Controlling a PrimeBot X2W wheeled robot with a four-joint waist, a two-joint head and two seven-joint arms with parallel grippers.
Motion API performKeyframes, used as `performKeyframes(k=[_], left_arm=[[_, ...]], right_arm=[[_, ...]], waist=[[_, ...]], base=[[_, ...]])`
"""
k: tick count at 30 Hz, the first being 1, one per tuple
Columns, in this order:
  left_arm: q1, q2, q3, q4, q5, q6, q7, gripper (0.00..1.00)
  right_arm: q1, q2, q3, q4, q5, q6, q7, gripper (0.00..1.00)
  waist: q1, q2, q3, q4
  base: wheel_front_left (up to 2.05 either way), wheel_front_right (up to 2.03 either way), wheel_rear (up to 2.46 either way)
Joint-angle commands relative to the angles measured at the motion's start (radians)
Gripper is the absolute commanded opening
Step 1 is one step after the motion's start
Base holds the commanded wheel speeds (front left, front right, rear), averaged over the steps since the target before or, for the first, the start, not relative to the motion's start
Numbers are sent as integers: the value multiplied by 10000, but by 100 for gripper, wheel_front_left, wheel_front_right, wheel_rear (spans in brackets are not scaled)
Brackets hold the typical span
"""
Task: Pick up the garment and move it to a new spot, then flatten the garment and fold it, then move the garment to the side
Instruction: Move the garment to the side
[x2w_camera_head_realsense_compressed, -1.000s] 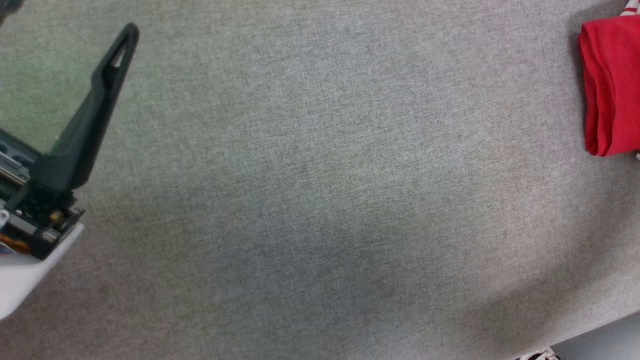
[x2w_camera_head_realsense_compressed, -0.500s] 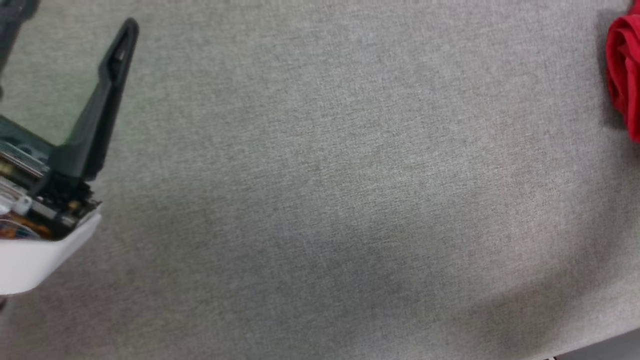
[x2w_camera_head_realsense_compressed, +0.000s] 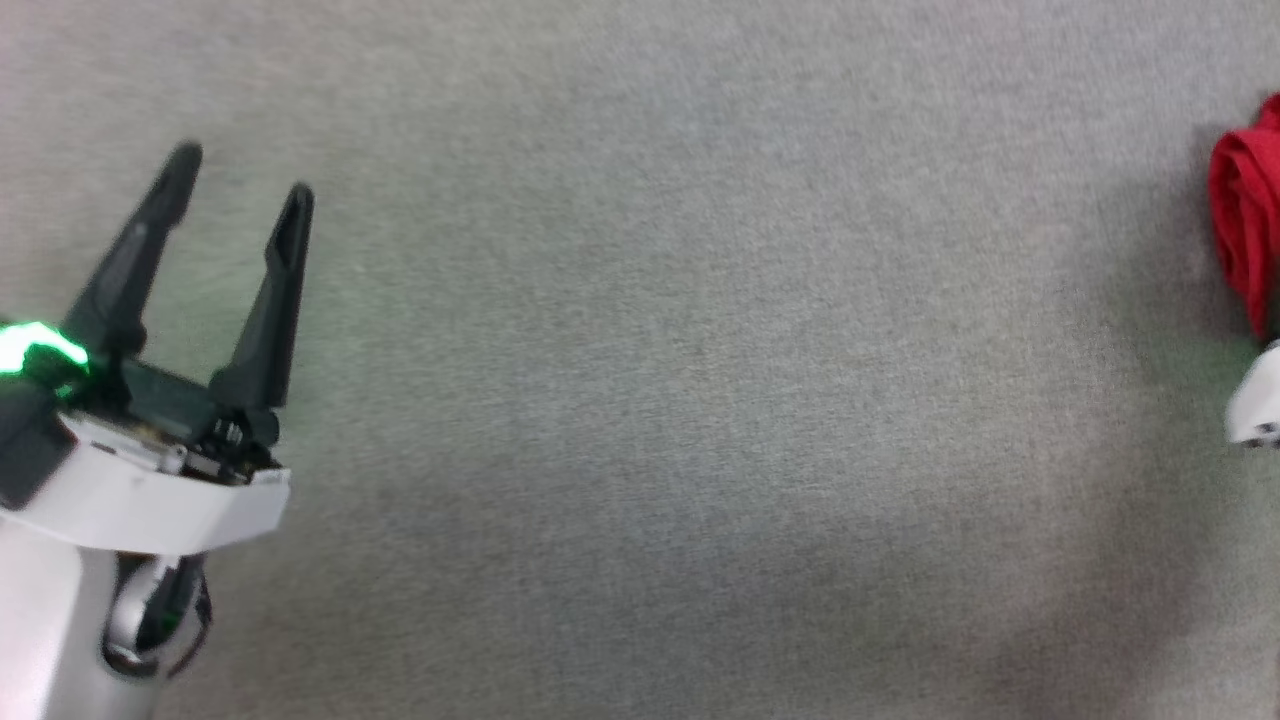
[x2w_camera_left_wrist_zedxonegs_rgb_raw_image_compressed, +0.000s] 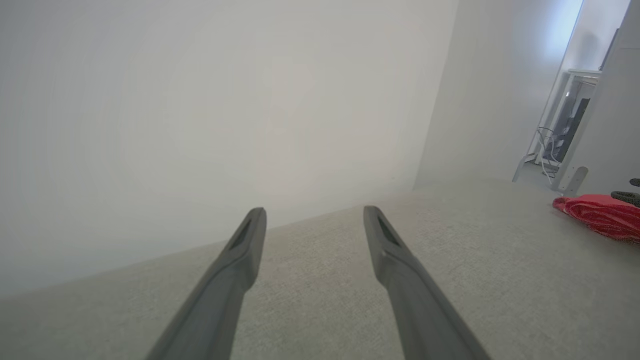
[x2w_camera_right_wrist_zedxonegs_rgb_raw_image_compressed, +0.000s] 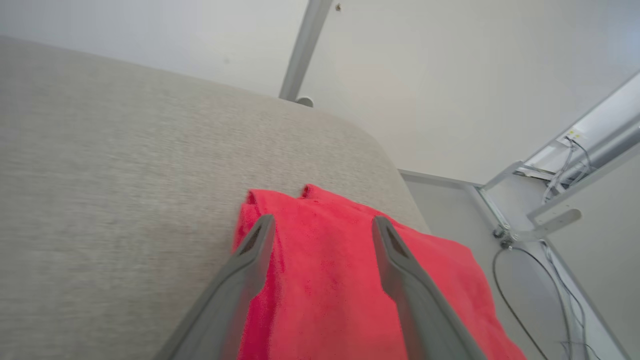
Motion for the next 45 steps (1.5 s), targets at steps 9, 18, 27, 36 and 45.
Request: performKeyframes(k=[9, 18, 27, 36, 45], left_arm=[[1378, -1043, 411, 1023, 267, 22, 10, 100], [2364, -1860, 768, 1572, 548, 23, 10, 100], [3399, -2615, 1300, 1876, 727, 23, 12, 100], [4275, -3064, 1729, 1878, 900, 23, 10, 100], [5066, -3312, 2060, 1732, 1157, 23, 12, 100]], right_arm=[[625, 832, 1103, 897, 84, -21, -1012, 100], [1157, 1007, 2046, 1635, 655, -21, -1888, 100], [2015, 1053, 2367, 1681, 1536, -21, -2547, 100], [2998, 1020, 2290, 1176, 2024, -21, -2674, 100], [3859, 845, 2261, 579, 2526, -21, -2590, 100]], waist=[[0, 0, -1986, 1272], [0, 0, -3019, 1744], [0, 0, -3945, 2058], [0, 0, -4629, 2198], [0, 0, -5161, 2222]], base=[[0, 0, 0], [0, 0, 0], [0, 0, 0], [0, 0, 0], [0, 0, 0]])
